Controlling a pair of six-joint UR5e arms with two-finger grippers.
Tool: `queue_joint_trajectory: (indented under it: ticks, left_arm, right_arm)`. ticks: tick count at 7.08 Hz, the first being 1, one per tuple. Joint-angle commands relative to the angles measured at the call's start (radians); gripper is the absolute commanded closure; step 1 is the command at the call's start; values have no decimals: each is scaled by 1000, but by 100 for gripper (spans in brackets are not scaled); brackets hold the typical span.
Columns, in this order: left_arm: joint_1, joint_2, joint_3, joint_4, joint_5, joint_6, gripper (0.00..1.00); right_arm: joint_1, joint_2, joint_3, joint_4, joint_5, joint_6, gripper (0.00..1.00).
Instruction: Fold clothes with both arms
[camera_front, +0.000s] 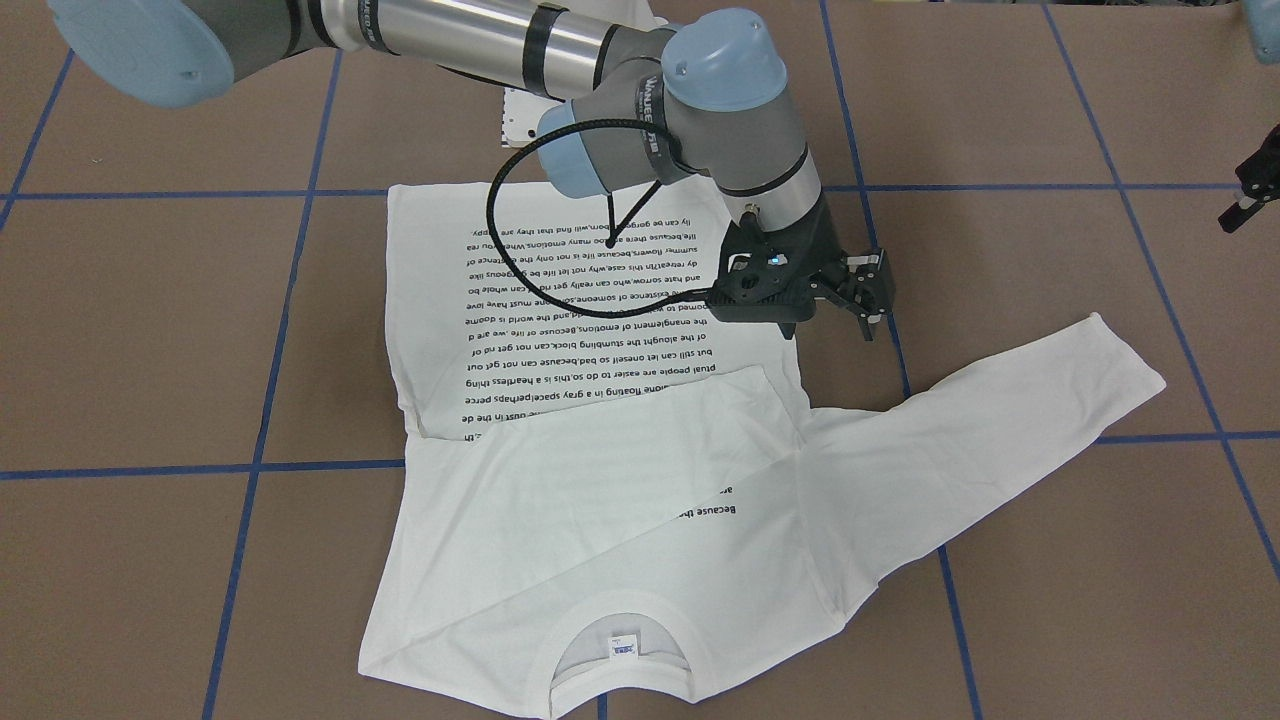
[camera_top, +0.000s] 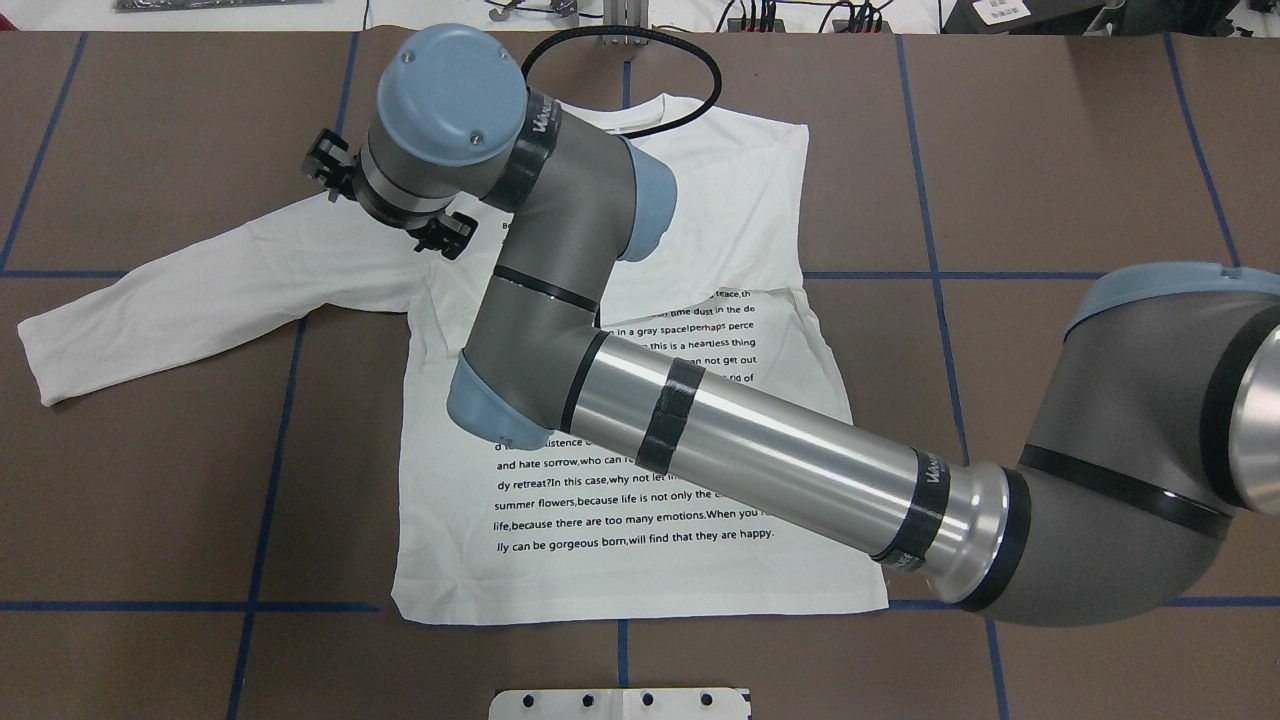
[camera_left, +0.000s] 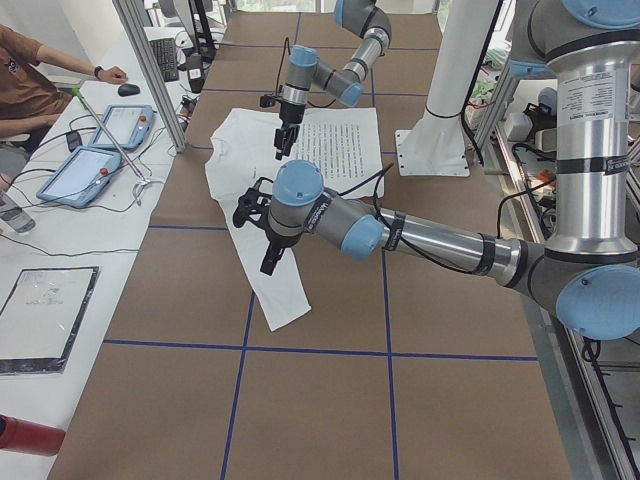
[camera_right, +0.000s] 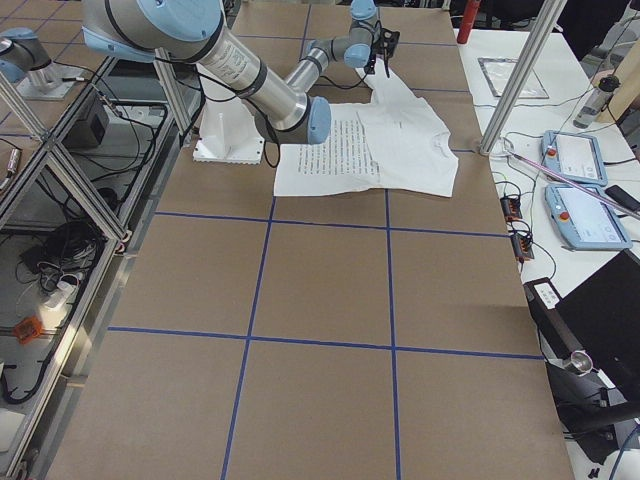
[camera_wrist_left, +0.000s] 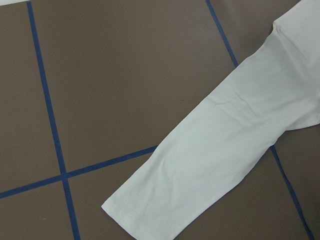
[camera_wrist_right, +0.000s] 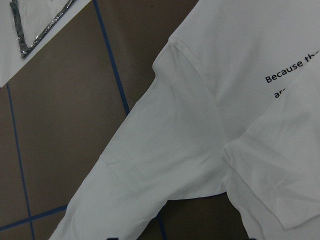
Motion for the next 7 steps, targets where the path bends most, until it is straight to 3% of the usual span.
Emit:
queue_joint_trajectory:
  ticks: [1, 2, 3, 6, 7]
  left_arm:
    - [80, -102, 159, -6, 4, -110, 0]
    - [127, -107, 227, -29, 18, -120, 0]
    - [152, -131, 311, -46, 27, -117, 2]
    - [171, -200, 599, -262, 29, -114, 7]
    - [171, -214, 662, -303, 27, -112, 15]
  right_arm:
    - [91, -142, 114, -2, 66, 10, 0]
    - [160, -292, 229, -2, 105, 5, 0]
    - [208, -386, 276, 2, 107, -13, 0]
    - [262, -453, 284, 7, 183, -149, 0]
    - [262, -454, 287, 8, 185, -151, 0]
